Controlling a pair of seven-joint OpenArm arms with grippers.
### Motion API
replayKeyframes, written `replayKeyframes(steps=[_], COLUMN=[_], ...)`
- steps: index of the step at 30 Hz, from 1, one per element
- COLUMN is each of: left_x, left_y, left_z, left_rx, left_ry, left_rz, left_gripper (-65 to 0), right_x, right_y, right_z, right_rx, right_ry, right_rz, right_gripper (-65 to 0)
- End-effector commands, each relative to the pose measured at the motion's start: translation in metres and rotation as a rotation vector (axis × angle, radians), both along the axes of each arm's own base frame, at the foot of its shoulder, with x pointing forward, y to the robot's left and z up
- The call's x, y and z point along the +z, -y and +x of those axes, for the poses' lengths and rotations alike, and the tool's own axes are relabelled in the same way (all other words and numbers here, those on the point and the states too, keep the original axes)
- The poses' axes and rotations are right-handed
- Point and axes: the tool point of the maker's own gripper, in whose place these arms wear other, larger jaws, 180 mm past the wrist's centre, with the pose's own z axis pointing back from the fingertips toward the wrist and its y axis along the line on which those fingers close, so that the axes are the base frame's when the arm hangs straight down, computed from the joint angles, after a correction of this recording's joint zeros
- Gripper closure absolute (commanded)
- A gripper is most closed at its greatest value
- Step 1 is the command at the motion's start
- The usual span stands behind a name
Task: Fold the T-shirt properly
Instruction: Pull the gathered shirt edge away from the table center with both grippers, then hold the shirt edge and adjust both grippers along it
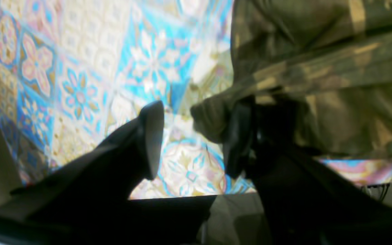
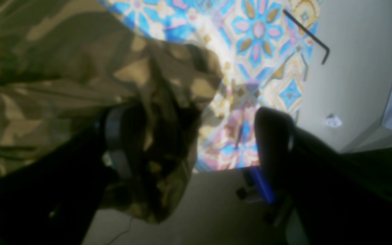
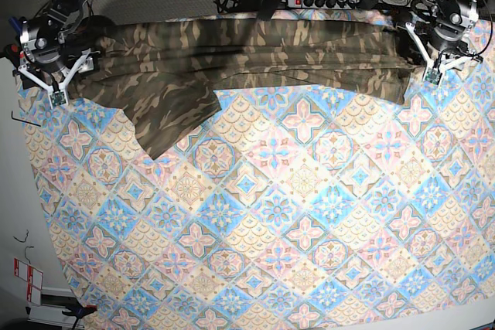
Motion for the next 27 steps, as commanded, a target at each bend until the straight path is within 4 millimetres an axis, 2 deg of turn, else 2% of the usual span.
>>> replayKeyframes(steps=[1, 4, 7, 10, 15, 22, 27], left_x=[0.011, 0.012, 0.019, 0.039, 0.069, 0.065, 0.045], left_y=[-0.014, -0.022, -0.024, -0.032, -0.032, -0.026, -0.006], left_z=[-0.001, -0.014, -0.013, -0.011, 0.0, -0.002, -0.022], left_rx=[0.011, -0.006, -0.014, 0.012, 0.045, 0.031, -0.103], left_ry=[0.011, -0.026, -0.015, 0.031, 0.153, 0.142, 0.013], left_rz=[0.054, 0.075, 0.094, 0.132, 0.125, 0.108, 0.083], left_gripper=[-27.5, -27.5, -27.1, -27.1, -27.4, -27.5, -27.5], right_x=[0.013, 0.013, 0.013, 0.013, 0.013, 0.013, 0.013], right_y=[0.012, 0.012, 0.011, 0.011, 0.011, 0.01, 0.01], right_z=[0.005, 0.005, 0.006, 0.006, 0.006, 0.006, 0.006], right_rx=[-0.007, -0.007, -0.006, -0.004, -0.004, -0.003, -0.003], right_ry=[0.025, 0.025, 0.025, 0.025, 0.025, 0.025, 0.025], right_rz=[-0.047, -0.047, -0.047, -0.047, -0.047, -0.046, -0.046], right_gripper=[-48.6, -48.6, -48.6, -48.6, -48.6, -48.6, -48.6])
